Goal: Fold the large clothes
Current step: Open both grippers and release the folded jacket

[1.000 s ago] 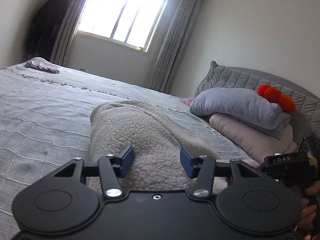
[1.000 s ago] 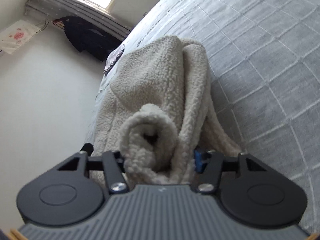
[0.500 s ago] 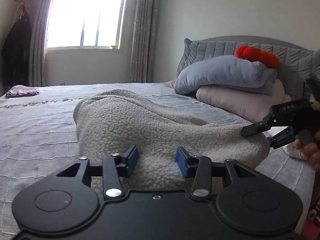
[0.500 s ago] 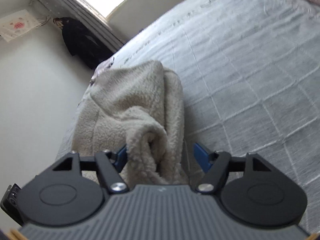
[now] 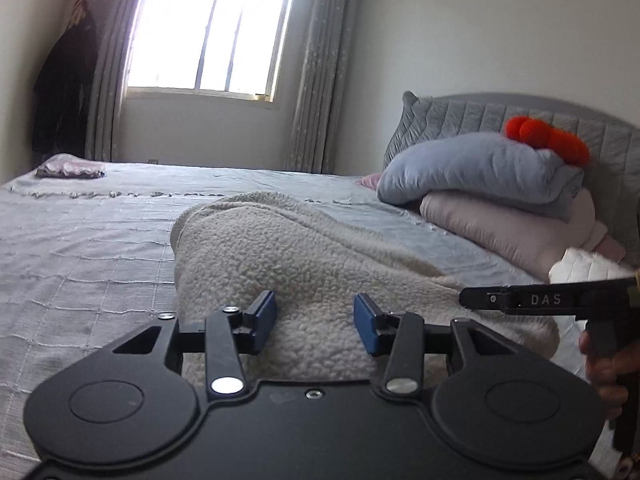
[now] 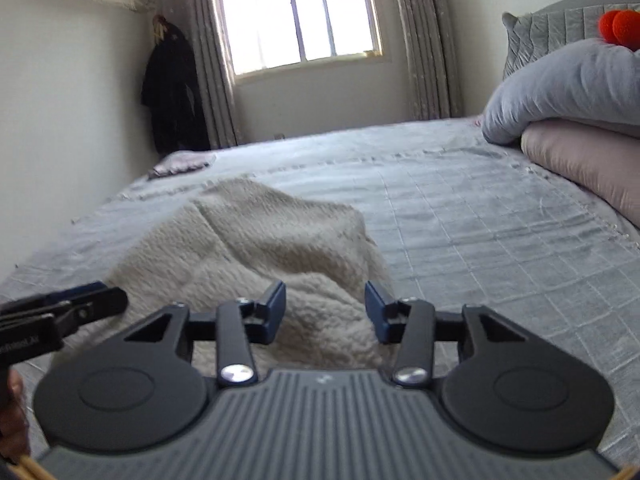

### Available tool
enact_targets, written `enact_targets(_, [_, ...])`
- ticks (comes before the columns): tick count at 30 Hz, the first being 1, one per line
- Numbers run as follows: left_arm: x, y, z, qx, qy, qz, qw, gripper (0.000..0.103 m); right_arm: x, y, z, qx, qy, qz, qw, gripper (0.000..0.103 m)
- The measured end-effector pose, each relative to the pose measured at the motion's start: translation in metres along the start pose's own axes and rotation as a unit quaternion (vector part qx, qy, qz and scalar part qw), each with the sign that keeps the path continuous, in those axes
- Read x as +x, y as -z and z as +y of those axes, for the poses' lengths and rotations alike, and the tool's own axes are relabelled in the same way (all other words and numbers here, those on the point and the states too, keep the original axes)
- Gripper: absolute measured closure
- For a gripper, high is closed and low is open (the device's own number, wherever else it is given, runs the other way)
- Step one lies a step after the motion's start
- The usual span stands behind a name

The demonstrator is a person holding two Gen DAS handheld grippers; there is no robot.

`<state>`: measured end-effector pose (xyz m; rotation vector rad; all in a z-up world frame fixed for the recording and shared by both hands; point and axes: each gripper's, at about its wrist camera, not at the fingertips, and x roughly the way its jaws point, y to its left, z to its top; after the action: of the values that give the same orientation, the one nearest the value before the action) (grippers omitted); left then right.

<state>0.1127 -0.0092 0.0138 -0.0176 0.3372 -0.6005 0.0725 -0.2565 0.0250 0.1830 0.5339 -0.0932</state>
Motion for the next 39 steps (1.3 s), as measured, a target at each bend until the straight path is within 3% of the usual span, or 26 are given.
enact_targets(4, [0.000, 0.010, -0.015, 0.043, -0.010, 0.002, 0.9990, 0.059, 0.015, 0.012, -0.013, 0.027, -0.013, 0.027, 0.999, 0.061])
enact_targets(23, [-0.012, 0.007, -0.015, 0.038, -0.017, 0.008, 0.9991, 0.059, 0.001, 0.011, -0.004, 0.005, 0.002, 0.031, 0.999, 0.060])
enact_targets(27, [-0.018, 0.001, -0.017, 0.039, -0.020, 0.000, 0.9990, 0.059, -0.014, 0.001, -0.022, 0.038, -0.033, 0.045, 0.998, 0.045])
enact_targets(29, [-0.020, -0.003, -0.017, 0.033, -0.016, -0.001, 0.9993, 0.059, -0.023, -0.003, -0.034, 0.057, -0.062, 0.041, 0.996, 0.043])
enact_targets(32, [-0.023, -0.012, -0.016, 0.003, -0.018, 0.003, 0.9998, 0.058, -0.038, -0.007, -0.042, 0.063, -0.049, 0.019, 0.997, 0.040])
enact_targets(34, [-0.025, -0.020, -0.016, -0.023, -0.031, 0.019, 0.9991, 0.047, -0.047, -0.009, -0.041, 0.058, -0.030, 0.011, 0.998, 0.036])
enact_targets(37, [-0.032, -0.027, -0.019, -0.059, -0.057, 0.047, 0.9955, 0.038, -0.059, -0.010, -0.033, 0.035, -0.017, 0.009, 0.999, 0.027])
enact_targets(39, [-0.036, -0.028, -0.022, -0.073, -0.076, 0.068, 0.9922, 0.026, -0.068, -0.010, -0.024, 0.018, -0.015, 0.004, 1.000, 0.015])
